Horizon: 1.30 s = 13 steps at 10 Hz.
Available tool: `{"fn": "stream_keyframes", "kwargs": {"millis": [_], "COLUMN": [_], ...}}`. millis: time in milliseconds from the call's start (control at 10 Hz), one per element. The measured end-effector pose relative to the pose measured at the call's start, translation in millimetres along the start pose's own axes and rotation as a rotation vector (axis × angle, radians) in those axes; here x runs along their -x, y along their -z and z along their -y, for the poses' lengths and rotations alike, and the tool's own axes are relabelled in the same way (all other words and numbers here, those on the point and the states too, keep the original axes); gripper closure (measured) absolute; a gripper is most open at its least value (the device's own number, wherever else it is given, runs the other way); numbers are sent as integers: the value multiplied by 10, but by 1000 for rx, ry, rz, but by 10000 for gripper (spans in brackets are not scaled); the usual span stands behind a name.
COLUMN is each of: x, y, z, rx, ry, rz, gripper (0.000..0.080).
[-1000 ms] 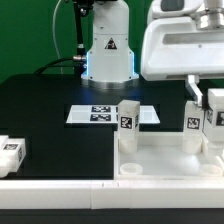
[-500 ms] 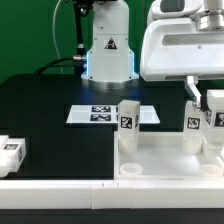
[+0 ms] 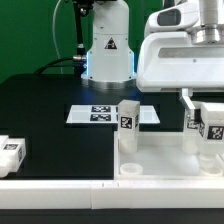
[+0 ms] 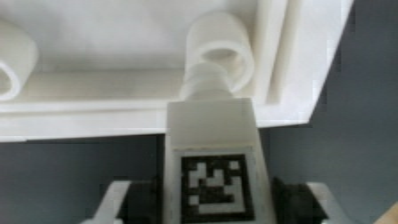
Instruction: Assemble square table
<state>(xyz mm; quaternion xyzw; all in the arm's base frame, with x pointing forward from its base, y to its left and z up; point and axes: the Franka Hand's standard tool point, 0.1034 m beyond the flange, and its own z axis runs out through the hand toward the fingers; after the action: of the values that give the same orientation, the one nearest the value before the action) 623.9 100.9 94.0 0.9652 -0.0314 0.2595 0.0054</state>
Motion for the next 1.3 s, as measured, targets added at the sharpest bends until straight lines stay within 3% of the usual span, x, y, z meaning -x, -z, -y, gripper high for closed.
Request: {"fn": "stream_keyframes", "kwargs": {"millis": [500, 1300], "x": [73, 183], "y": [-74, -158], "z": [98, 112], "rx": [-1, 17], "ry": [7, 30], "rz": [2, -52], "gripper": [515, 515]}}
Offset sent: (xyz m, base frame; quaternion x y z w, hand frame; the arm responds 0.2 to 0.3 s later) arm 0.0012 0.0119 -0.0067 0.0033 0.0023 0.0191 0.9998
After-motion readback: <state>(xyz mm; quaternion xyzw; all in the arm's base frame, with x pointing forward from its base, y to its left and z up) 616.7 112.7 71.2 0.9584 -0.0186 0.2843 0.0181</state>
